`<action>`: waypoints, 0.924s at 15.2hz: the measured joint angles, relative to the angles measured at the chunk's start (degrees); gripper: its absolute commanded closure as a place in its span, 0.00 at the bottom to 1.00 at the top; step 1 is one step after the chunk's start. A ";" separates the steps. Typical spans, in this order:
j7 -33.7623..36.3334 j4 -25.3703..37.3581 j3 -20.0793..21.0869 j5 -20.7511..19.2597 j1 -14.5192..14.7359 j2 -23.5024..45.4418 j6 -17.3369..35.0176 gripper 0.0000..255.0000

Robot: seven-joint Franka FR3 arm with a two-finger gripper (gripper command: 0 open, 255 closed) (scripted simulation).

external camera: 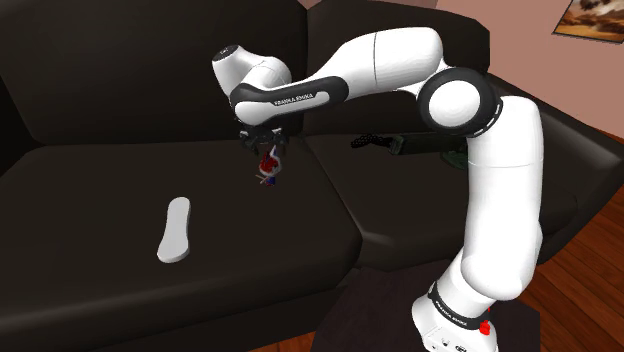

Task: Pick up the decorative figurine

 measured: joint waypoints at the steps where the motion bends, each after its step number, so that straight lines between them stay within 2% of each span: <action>1: 0.21 -0.53 -0.04 -0.08 -0.08 0.05 0.53 0.00; 3: 0.77 -1.20 -0.14 -0.35 -0.05 0.60 1.59 0.00; 4: 0.86 -1.38 -0.16 -0.39 -0.07 0.65 1.80 1.00; 14: 0.93 -1.59 -0.17 -0.44 -0.13 0.55 2.08 1.00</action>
